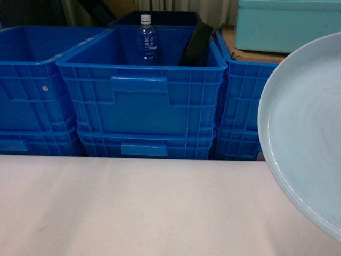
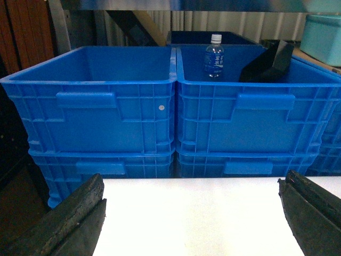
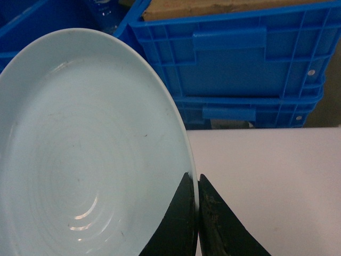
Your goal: Place blue tray on left shelf second layer neatly
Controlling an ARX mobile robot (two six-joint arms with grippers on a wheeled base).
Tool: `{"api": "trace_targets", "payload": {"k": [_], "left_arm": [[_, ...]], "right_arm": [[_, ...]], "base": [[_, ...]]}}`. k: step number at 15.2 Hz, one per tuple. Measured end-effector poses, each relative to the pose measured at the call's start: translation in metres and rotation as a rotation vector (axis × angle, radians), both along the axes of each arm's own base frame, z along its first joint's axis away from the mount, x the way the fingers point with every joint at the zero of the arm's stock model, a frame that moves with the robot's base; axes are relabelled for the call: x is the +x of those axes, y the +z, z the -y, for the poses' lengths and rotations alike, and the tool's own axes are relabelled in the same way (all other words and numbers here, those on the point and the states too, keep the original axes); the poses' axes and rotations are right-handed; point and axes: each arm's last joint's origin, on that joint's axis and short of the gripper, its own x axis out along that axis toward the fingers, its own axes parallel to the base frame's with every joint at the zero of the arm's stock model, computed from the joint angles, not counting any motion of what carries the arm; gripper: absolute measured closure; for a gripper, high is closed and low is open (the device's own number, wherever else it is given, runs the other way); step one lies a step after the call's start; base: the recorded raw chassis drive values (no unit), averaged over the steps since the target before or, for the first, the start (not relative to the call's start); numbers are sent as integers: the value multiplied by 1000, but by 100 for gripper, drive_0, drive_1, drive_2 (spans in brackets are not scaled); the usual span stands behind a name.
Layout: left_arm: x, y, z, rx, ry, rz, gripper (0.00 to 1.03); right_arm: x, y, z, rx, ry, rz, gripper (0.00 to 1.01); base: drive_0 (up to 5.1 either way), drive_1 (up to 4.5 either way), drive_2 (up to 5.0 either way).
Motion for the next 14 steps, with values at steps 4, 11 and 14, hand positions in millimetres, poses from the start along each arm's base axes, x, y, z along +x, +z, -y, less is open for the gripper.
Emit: {"api": "trace_targets", "payload": {"k": [4, 11, 14], "left_arm": [[0, 0, 0, 0, 0, 0, 5], [0, 0, 0, 0, 0, 0, 5], [0, 0, 0, 0, 0, 0, 5]], "right_arm": [[-2, -11, -9, -31, 4, -20, 99], [-2, -11, -6, -117, -39, 48, 99], [-2, -11, -6, -117, -39, 47, 99]], "base": [[0, 0, 0], [0, 0, 0], [0, 0, 0]]}}
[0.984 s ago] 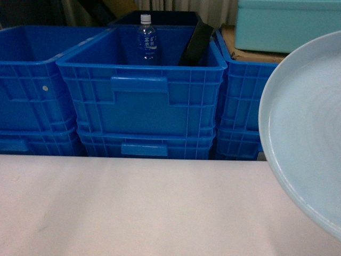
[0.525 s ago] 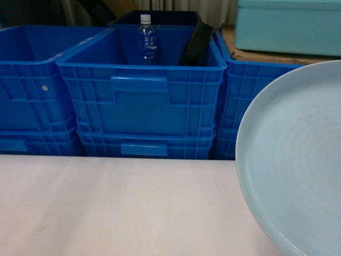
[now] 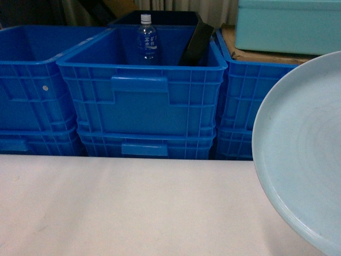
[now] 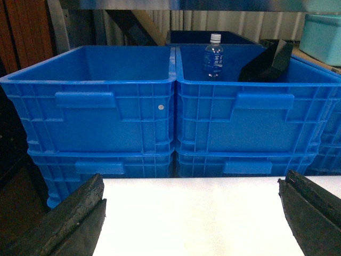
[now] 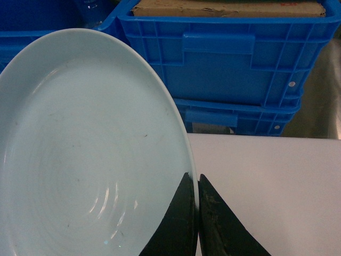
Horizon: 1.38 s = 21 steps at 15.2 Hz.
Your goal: Place blue tray on left shelf second layer neatly
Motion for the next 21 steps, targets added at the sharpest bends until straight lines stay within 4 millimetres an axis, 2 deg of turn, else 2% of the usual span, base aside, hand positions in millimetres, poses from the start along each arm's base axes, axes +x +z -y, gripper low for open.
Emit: {"api": "trace_targets", "payload": {"k": [7, 21], "left_arm": [[0, 0, 0, 0, 0, 0, 5], [0, 0, 0, 0, 1, 0, 5]], "right_arm": [[0, 0, 0, 0, 0, 0, 99], [0, -1, 0, 0, 1, -4, 99]], "base": [[0, 0, 0], [479, -240, -240]]}}
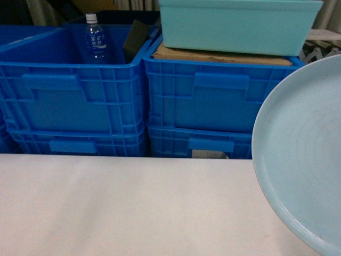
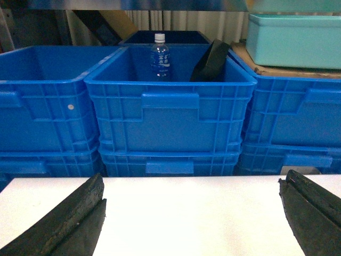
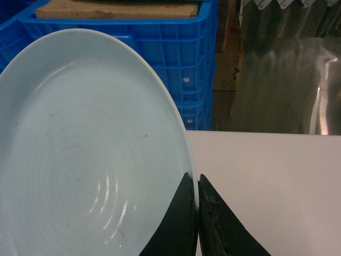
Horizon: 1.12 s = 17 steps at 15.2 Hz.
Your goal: Place blue tray on left shelf second layer neatly
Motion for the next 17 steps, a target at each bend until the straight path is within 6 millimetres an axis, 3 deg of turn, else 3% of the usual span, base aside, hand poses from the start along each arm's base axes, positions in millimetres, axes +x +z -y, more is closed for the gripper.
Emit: {"api": "trace_targets", "payload": {"k": [9, 17], "left_arm": [[0, 0, 0, 0, 2, 0, 5], [0, 0, 0, 0, 0, 1, 5]], "right_arm": [[0, 0, 0, 0, 3, 1, 99], [0, 0, 0, -2, -3, 0, 99]], "base": [[459, -261, -261], [-165, -165, -165]]}}
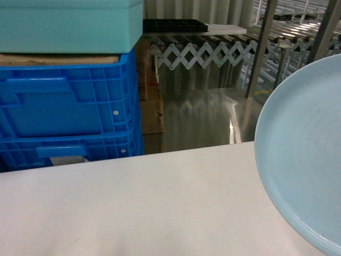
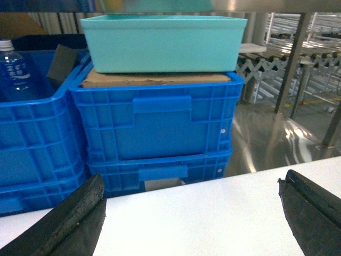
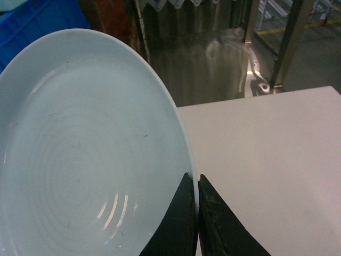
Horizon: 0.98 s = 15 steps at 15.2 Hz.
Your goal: Place blue tray on left shelf second layer neatly
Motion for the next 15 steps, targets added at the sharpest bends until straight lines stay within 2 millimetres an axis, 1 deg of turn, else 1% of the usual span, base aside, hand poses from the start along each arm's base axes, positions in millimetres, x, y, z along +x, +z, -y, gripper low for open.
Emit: {"api": "trace_targets", "payload": {"k": [15], "left_arm": [[0, 0, 0, 0, 0, 0, 5]], "right_arm": [[0, 0, 0, 0, 0, 0, 99]], "base": [[-159, -159, -159]]}}
